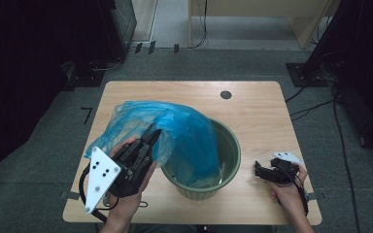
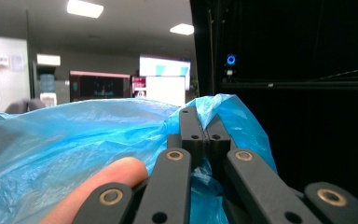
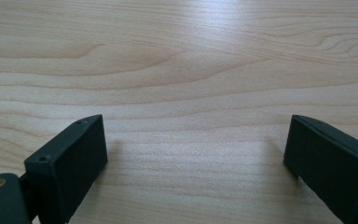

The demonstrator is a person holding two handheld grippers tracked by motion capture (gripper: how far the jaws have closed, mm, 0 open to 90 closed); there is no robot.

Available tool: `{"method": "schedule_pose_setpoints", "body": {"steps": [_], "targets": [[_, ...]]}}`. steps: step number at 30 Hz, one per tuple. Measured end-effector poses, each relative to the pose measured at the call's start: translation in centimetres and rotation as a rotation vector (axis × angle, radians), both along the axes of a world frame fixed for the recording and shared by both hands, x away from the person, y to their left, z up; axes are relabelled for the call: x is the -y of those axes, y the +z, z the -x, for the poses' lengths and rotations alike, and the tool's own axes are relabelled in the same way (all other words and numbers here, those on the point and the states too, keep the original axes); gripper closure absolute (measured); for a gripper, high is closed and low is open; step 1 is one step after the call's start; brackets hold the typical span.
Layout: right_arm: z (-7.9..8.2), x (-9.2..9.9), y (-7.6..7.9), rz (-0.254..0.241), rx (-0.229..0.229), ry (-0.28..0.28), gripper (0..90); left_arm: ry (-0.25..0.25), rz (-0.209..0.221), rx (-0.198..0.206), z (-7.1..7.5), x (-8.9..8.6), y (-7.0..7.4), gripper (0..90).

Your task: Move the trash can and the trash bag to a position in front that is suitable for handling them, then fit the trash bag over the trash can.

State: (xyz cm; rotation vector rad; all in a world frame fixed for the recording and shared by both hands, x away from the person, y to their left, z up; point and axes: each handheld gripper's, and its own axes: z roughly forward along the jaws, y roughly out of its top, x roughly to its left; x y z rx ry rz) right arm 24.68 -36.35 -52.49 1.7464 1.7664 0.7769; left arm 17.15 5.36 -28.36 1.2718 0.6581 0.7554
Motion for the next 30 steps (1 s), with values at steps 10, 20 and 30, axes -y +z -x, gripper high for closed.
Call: {"method": "schedule_pose_setpoints", "body": {"steps": [10,20,30], "targets": [[0.0,0.0,0.0,0.000,0.000,0.001,5.3,-0.014,-0.041,-0.069,-1.2,0.8,-2.5,89.8],[0.0,0.0,0.0,0.002,0.000,0.000,5.4,-0.033,-0.064,-0.087,-1.7,1.3,-3.9,89.5],[0.9,-1.4,4.2,-0.049,0.165,-0.053,14.4,-0.044,-0.067,-0.084,-2.0,1.3,-4.3,89.0]]}}
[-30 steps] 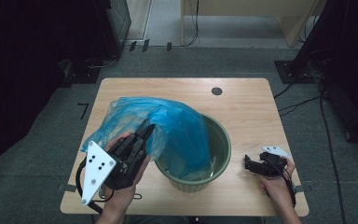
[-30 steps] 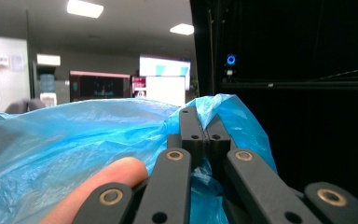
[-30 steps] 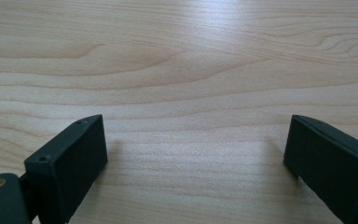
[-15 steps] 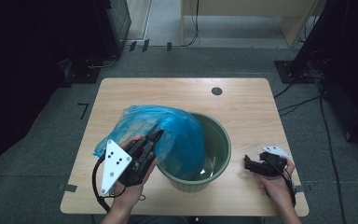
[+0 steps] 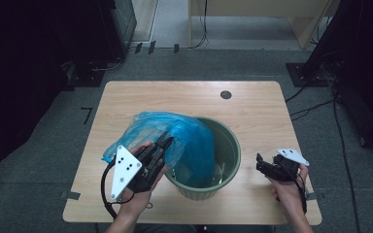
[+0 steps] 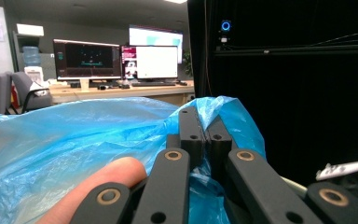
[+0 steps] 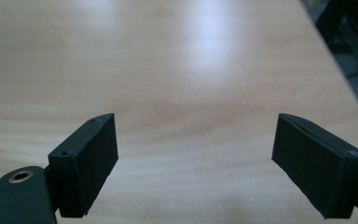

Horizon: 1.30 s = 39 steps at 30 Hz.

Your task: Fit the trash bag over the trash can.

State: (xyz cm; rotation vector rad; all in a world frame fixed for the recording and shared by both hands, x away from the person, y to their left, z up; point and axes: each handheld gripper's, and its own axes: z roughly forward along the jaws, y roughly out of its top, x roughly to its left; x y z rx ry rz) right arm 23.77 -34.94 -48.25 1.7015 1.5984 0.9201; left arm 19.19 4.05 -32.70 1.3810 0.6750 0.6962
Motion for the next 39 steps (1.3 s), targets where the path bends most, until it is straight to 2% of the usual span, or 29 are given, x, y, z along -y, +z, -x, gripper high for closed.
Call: {"method": "schedule_pose_setpoints", "body": {"steps": [6,8,9,10,11,13,17,20,21,22,25,26,30,31,32,35,36,38,39], "targets": [[1.4,-1.7,4.2,-0.003,0.134,0.021,17.1,-0.011,-0.007,-0.009,-0.4,0.4,-0.5,89.0],[1.9,-2.1,5.5,-0.014,0.174,0.023,22.6,-0.014,-0.015,-0.011,-0.5,0.7,-0.7,89.0],[1.9,-2.1,5.5,-0.014,0.174,0.023,22.6,-0.014,-0.015,-0.011,-0.5,0.7,-0.7,89.1],[2.2,-2.3,6.2,-0.016,0.193,0.028,24.0,-0.017,-0.016,-0.013,-0.5,0.8,-0.8,89.1],[2.8,-2.9,7.7,-0.020,0.229,0.045,26.4,-0.022,-0.026,-0.016,-0.6,1.0,-0.9,89.0],[3.5,-3.5,9.1,-0.028,0.273,0.062,29.4,-0.025,-0.026,-0.019,-0.6,1.2,-1.0,89.1],[4.9,-4.8,11.6,-0.044,0.345,0.117,33.4,-0.041,-0.038,-0.028,-0.8,1.7,-1.4,89.4],[5.8,-6.2,13.1,-0.052,0.380,0.177,34.3,-0.063,-0.051,-0.030,-0.8,2.1,-1.5,89.6],[5.8,-6.2,13.1,-0.052,0.380,0.177,34.3,-0.063,-0.051,-0.030,-0.8,2.1,-1.5,89.7],[6.3,-7.2,13.9,-0.056,0.401,0.212,34.8,-0.068,-0.053,-0.029,-0.8,2.2,-1.6,89.7],[6.7,-8.1,14.6,-0.068,0.418,0.241,35.1,-0.076,-0.055,-0.031,-0.7,2.4,-1.6,89.7],[7.2,-9.1,15.3,-0.074,0.438,0.271,35.3,-0.080,-0.053,-0.031,-0.7,2.5,-1.6,89.7],[7.7,-10.2,16.1,-0.090,0.462,0.302,35.4,-0.081,-0.054,-0.030,-0.6,2.6,-1.7,89.7],[7.9,-10.8,16.5,-0.111,0.482,0.335,33.4,-0.080,-0.052,-0.030,-0.6,2.6,-1.7,89.6],[8.1,-11.1,16.7,-0.125,0.489,0.352,32.1,-0.077,-0.044,-0.030,-0.6,2.6,-1.7,89.5],[8.3,-12.1,17.1,-0.127,0.500,0.396,30.0,-0.076,-0.021,-0.019,-0.3,2.5,-1.6,89.3],[8.3,-12.1,17.1,-0.127,0.500,0.396,30.0,-0.076,-0.021,-0.019,-0.3,2.5,-1.6,89.3],[8.3,-12.6,17.1,-0.150,0.503,0.446,30.1,-0.077,-0.004,-0.008,-0.1,2.3,-1.4,89.4],[8.3,-12.6,17.1,-0.150,0.503,0.446,30.1,-0.077,-0.004,-0.008,-0.1,2.3,-1.4,89.3]]}}
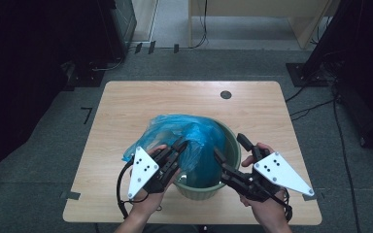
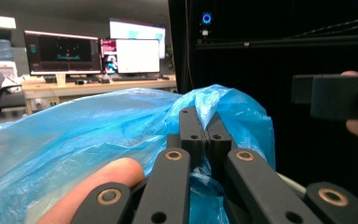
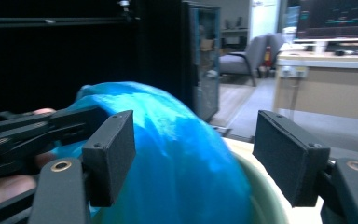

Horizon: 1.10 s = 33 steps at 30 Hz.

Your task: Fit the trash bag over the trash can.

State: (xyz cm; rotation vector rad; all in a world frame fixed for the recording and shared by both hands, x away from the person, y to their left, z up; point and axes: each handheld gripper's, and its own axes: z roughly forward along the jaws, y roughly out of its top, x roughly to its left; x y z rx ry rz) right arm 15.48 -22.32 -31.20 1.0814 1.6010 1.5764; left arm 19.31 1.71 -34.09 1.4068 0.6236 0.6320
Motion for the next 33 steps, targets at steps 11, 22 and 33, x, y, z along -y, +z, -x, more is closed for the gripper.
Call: {"method": "schedule_pose_setpoints", "body": {"steps": [11,22,33], "targets": [[-0.1,-1.8,-0.7,0.045,0.025,0.029,36.4,-0.037,0.071,0.061,1.3,-0.3,0.9,89.3],[-0.3,-2.4,-1.2,0.084,0.052,-0.038,90.0,-0.062,0.075,0.053,1.3,-0.4,1.0,60.9],[0.2,-1.4,-1.5,0.074,0.110,-0.126,90.0,-0.082,-0.001,0.004,0.9,-0.6,1.2,34.2]]}}
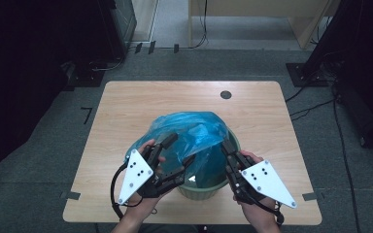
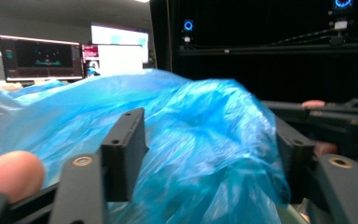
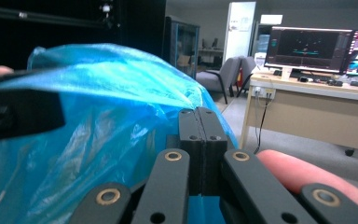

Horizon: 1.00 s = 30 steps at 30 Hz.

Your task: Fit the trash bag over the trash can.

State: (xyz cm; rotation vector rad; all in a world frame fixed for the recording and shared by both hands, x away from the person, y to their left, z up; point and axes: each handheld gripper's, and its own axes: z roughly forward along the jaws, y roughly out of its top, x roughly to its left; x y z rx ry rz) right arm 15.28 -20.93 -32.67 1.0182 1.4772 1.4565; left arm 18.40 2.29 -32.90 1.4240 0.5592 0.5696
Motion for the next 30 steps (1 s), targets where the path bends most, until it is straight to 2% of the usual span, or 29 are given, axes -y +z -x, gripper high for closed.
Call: {"method": "schedule_pose_setpoints", "body": {"steps": [1,2,7,13,16,20,22,24,25,26,27,29,30], "targets": [[0.0,0.0,0.0,0.000,0.000,0.000,90.0,-0.010,-0.005,0.002,0.0,0.0,0.0,34.2],[0.0,0.4,0.1,-0.010,0.009,-0.026,90.0,-0.013,-0.016,0.005,0.1,-0.1,0.1,28.6],[-0.1,1.6,0.5,-0.045,0.018,-0.054,90.0,-0.008,-0.030,0.033,0.2,-0.7,0.4,24.8],[-0.3,2.8,0.6,-0.064,0.026,-0.098,90.0,-0.027,0.022,0.074,0.1,-3.0,1.1,25.5],[-0.4,3.6,0.7,-0.075,0.028,-0.118,90.0,-0.007,0.052,0.096,0.0,-4.4,1.4,26.6],[-0.4,4.1,0.7,-0.078,0.028,-0.132,90.0,0.032,0.058,0.081,-0.6,-5.5,1.5,26.8],[-0.4,4.4,0.6,-0.081,0.029,-0.138,90.0,0.033,0.056,0.068,-0.9,-5.8,1.4,26.9],[-0.4,4.4,0.6,-0.084,0.030,-0.139,90.0,0.008,0.041,0.055,-1.0,-5.7,1.3,26.9],[-0.4,4.5,0.6,-0.089,0.030,-0.135,90.0,-0.037,0.002,0.038,-1.1,-5.1,1.0,27.4],[-0.4,4.5,0.6,-0.089,0.030,-0.135,90.0,-0.037,0.002,0.038,-1.1,-5.1,1.0,29.0],[-0.4,4.5,0.6,-0.093,0.033,-0.127,90.0,-0.068,-0.025,0.032,-1.1,-4.6,0.8,29.0],[-0.4,4.5,0.7,-0.099,0.038,-0.117,90.0,-0.112,-0.062,0.047,-0.9,-3.9,0.4,40.5],[-0.3,4.4,0.7,-0.097,0.039,-0.114,89.8,-0.115,-0.072,0.056,-0.8,-3.6,0.3,61.3]]}}
